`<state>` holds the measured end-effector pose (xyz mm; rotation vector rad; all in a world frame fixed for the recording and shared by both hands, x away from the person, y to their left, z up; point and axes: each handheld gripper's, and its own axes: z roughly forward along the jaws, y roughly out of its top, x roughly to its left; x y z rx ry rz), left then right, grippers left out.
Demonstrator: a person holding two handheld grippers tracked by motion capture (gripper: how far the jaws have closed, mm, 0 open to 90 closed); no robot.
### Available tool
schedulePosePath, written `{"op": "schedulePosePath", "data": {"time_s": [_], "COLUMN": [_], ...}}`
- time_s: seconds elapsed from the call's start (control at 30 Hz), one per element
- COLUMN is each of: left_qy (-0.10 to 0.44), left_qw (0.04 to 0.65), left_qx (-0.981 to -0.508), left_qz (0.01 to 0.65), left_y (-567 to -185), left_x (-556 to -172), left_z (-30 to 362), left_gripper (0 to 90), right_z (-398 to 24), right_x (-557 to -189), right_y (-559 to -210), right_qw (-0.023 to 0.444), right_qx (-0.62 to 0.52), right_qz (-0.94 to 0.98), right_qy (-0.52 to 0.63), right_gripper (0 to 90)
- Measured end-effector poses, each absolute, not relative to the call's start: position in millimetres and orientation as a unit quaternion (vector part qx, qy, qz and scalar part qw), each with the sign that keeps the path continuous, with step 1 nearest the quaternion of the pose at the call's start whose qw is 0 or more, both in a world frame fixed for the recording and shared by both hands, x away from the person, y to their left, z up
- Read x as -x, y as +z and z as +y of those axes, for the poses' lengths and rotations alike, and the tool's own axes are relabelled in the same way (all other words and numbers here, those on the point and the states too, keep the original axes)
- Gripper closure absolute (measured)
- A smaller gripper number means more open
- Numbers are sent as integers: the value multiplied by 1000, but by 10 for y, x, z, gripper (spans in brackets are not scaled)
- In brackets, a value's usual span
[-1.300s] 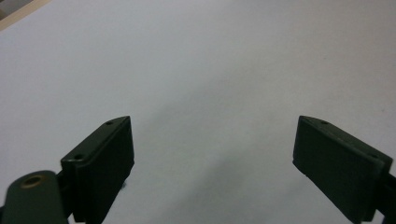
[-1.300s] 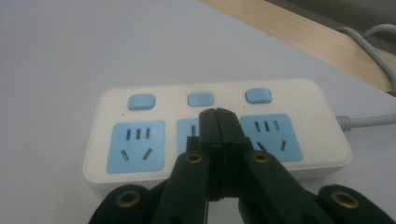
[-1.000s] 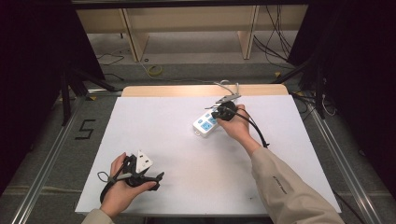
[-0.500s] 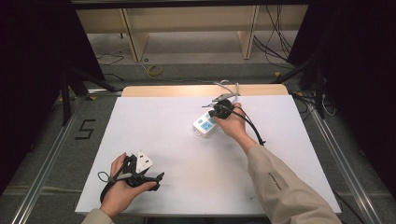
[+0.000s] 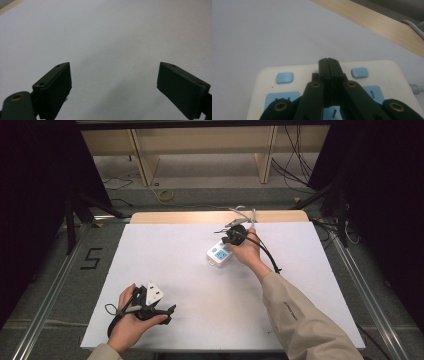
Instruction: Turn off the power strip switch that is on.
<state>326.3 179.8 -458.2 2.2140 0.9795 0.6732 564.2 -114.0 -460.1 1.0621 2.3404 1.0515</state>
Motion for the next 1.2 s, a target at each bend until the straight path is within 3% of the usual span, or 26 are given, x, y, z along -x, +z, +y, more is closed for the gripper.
{"op": "schedulePosePath", "data": {"time_s": [1.2], "left_qy": [255], "left_qw": [310], "left_qx": [-838], "left_qz": [369], "left_y": [-4579], "left_x": [-3263], "left_z": [1794], "left_gripper": [120], "right_z": [-1037], "right_x": [-5710], "right_y": [-4632], "right_qw": [184], "right_qx": [-371], "right_qz": [842], "right_qy": [347], "right_gripper": [900]}}
